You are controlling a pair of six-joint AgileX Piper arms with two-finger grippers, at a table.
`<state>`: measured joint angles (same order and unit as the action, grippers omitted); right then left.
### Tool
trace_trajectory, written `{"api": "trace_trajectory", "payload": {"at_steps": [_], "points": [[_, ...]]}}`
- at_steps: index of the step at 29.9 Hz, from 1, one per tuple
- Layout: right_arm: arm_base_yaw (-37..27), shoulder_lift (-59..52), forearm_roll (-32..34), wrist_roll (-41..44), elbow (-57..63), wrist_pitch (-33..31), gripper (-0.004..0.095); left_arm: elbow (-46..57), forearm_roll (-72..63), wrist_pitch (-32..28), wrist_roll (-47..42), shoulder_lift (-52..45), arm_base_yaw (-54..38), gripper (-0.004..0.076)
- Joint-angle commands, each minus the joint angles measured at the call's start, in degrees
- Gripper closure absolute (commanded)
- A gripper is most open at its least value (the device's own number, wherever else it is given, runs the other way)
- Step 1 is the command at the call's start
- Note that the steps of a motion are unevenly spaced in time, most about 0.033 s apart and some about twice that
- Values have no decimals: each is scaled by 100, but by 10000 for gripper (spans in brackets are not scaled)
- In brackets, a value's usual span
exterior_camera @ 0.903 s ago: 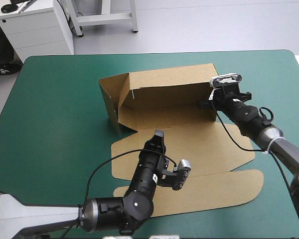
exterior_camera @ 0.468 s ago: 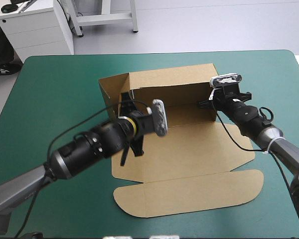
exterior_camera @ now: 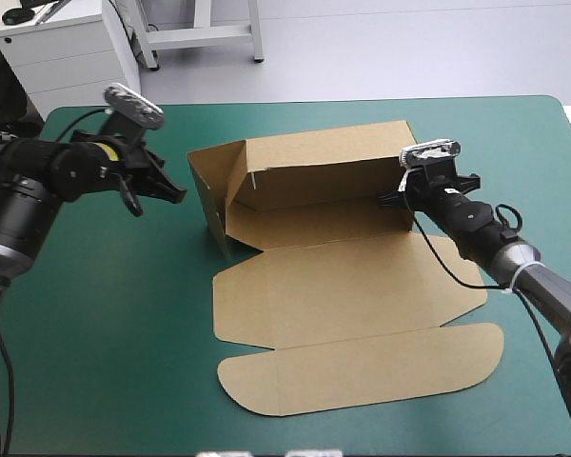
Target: Fold the box
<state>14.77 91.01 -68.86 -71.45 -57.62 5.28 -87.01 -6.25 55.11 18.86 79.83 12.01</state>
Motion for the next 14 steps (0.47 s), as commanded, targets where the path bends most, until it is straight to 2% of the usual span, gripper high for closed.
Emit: {"api": "trace_trajectory", "payload": {"at_steps": [1, 8, 14], "points": [[-18, -218, 15, -78, -191, 138, 928, -121, -1283, -25, -41, -220, -1104, 718], [-18, -158, 15, -78, -191, -19, 928, 1211, -3769, 77, 557, -220, -3493, 718], [-18, -16, 15, -78, -191, -491, 928, 2642, -5781, -131, 1354, -220, -4460, 718]]}}
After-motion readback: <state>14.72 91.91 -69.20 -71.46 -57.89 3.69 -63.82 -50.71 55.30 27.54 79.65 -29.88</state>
